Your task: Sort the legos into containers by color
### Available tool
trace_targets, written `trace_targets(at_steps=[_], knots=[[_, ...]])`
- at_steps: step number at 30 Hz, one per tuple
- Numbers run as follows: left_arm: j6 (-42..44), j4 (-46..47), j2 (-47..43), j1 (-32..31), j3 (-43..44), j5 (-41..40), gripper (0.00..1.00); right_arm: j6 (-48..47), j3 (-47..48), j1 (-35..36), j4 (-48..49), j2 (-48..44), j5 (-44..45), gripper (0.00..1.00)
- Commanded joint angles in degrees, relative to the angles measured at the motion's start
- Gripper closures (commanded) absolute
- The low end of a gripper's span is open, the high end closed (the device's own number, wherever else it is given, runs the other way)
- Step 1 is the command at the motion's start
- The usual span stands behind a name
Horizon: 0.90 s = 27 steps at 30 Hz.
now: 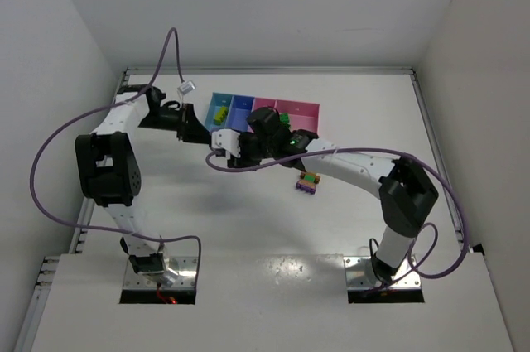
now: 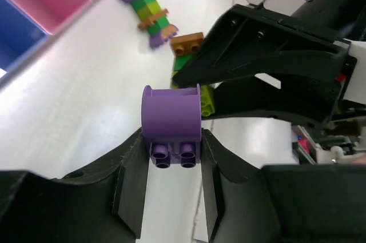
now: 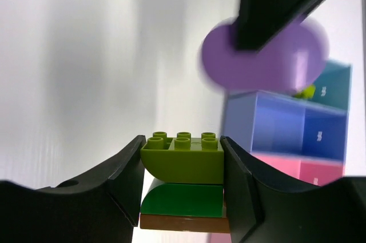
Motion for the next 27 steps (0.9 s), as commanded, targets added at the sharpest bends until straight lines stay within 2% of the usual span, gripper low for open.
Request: trace_targets(at_steps=[1, 3, 4, 5, 7, 8, 9, 13, 18, 22, 27], knots=[[-10.14, 14.27, -4.04, 0.17, 1.72, -2.45, 0.87, 0.69, -2.55, -2.70, -0.91, -5.83, 1.14, 0.87], [-16.94, 22.74, -7.30, 0.70, -0.39, -7.46, 0.87, 0.69, -4.22, -5.08, -0.91, -7.42, 2.55, 0.87], [-22.28, 30.26, -10.45, 0.70, -2.40, -11.92, 0.87, 0.69, -5.10, -6.57, -0.91, -9.00, 3.34, 0.87], [-24.60, 33.64, -11.87, 0.00, -3.29, -11.96, 0.87, 0.69, -5.11, -6.58, -1.44, -9.71, 3.35, 0.87], [-29.34, 41.89, -13.72, -1.23, -4.44, -19.05, 0.87, 1.48, -5.90, -8.60, -1.44, -11.03, 4.13, 0.87], [-32.41, 43.59, -14.43, -2.02, -4.44, -21.34, 0.87, 2.18, -6.68, -9.30, -1.44, -11.03, 4.14, 0.87], [-34.62, 45.52, -14.43, -4.29, -4.44, -28.76, 0.87, 3.84, -6.69, -10.78, -1.44, -11.90, 4.14, 0.87], [-41.22, 54.13, -13.65, -10.45, -4.44, -40.59, 0.87, 10.16, -7.39, -14.74, -1.44, -13.14, 4.84, 0.87], [-45.52, 56.70, -8.82, -18.44, -1.72, -49.38, 0.85, 19.13, -7.39, -18.70, -0.39, -14.20, 3.44, 0.87], [-47.47, 57.23, -3.28, -21.18, 1.26, -56.42, 0.84, 28.78, -6.87, -22.48, 0.84, -14.73, -0.42, 0.87], [-50.20, 57.23, 1.82, -21.72, 3.90, -61.87, 0.78, 38.99, -5.72, -26.26, 3.03, -14.20, -6.75, 0.87]])
